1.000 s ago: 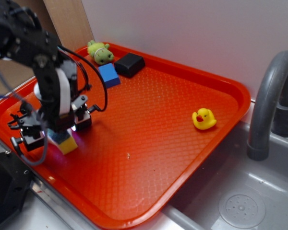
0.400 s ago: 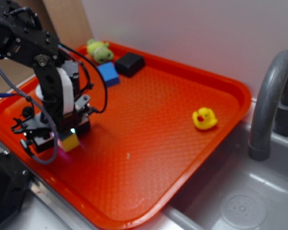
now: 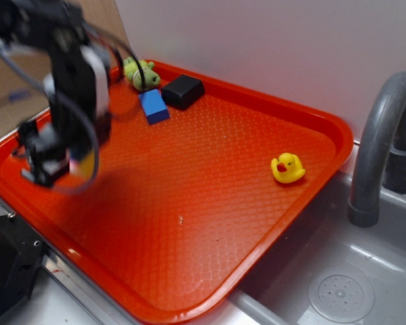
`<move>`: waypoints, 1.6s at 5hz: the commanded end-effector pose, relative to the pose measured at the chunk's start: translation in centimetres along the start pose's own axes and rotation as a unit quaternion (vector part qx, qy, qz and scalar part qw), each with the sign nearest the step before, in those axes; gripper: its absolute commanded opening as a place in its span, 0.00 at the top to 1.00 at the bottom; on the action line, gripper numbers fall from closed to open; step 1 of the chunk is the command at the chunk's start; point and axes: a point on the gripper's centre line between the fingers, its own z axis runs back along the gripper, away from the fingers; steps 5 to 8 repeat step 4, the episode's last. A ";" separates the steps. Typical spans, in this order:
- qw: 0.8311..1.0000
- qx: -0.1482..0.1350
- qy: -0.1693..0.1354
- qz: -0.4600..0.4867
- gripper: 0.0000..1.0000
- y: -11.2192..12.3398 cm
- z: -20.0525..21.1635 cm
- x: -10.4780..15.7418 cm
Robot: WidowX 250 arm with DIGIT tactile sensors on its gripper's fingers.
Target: Grab the green sponge.
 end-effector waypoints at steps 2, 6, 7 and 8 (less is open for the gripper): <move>0.926 -0.101 -0.062 0.359 1.00 4.1 9.8 -4.5; 0.801 -0.104 -0.083 0.584 1.00 2.9 11.5 -5.6; 0.801 -0.104 -0.083 0.584 1.00 2.9 11.5 -5.6; 0.801 -0.104 -0.083 0.584 1.00 2.9 11.5 -5.6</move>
